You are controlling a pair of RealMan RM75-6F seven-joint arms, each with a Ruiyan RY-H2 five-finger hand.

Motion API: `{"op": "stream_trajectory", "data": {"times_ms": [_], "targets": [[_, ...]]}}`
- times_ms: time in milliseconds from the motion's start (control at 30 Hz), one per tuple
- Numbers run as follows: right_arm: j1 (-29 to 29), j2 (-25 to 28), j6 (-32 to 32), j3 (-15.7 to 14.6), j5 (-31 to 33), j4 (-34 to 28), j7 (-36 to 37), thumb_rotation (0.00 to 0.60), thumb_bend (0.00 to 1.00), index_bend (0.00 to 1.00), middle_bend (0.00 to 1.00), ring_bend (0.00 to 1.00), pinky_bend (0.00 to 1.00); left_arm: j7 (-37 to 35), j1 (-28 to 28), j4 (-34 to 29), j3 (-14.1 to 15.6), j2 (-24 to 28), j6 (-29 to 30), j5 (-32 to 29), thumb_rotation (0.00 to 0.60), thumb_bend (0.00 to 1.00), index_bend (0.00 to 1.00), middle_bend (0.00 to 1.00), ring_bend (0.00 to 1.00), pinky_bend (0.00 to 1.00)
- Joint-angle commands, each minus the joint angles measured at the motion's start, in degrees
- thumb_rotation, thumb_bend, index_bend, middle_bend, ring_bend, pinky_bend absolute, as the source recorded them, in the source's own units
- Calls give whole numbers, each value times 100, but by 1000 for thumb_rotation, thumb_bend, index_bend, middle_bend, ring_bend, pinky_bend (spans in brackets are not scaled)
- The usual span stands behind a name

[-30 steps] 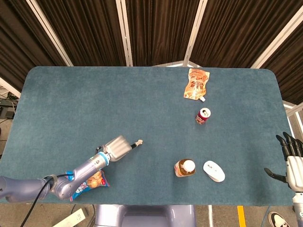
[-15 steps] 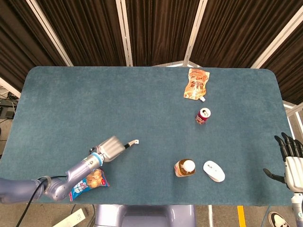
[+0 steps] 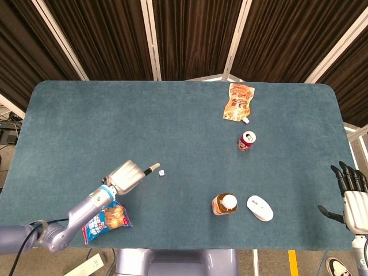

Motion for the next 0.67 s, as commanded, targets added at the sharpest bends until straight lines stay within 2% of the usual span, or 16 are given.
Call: {"op": "stream_trajectory", "data": {"times_ms": [33,167,233,300,400,500,667], "targets": [[5,-11,5,-15,-36,-2,-16,600,5,63,0,0,0,-321,479,-372,21,351,853,488,600,714,0,495,459,527],[5,-27,23,-43,-96,-30,-57,600,5,63,0,0,0,-657,1087,-539,187,600,1861,1041,600,691,0,145,177,293],[13,-30,6,-67,-126,-54,-105,600,5,63,0,0,0,-837,1473,-527,311,674,2404,1316,600,606,0,12,24,111],[23,-30,-20,-85,-139,-81,-166,600,5,62,0,0,0,-963,1784,-496,406,700,2790,1474,600,508,0,0,0,15],[33,-33,-33,-96,-156,-110,-215,600,5,62,0,0,0,-1194,2278,-375,558,710,3341,1651,600,387,0,0,0,0],[44,-27,-48,-98,-158,-135,-249,600,5,63,0,0,0,-1394,2733,-154,703,703,3729,1745,600,331,0,0,0,0],[37,-26,-14,-131,-229,-169,-296,600,4,62,0,0,0,-1784,3287,181,819,685,4141,1808,600,311,0,0,0,0]]}}
